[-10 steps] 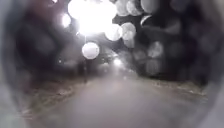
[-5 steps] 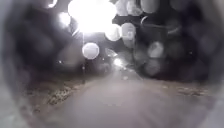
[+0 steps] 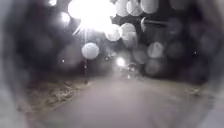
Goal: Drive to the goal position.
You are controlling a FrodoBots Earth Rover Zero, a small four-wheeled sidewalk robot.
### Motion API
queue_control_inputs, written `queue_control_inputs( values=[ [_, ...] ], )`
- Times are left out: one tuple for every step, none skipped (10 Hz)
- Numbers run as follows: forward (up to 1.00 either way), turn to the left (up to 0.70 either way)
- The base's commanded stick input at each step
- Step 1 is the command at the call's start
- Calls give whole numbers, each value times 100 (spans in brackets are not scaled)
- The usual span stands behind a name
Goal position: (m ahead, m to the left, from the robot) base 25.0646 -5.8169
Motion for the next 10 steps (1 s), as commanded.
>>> queue_control_inputs(
  values=[
    [70, 14],
    [70, 10],
    [70, 4],
    [70, 0],
    [70, 3],
    [70, 11],
    [70, 11],
    [70, 1],
    [70, 0],
    [70, 0]
  ],
)
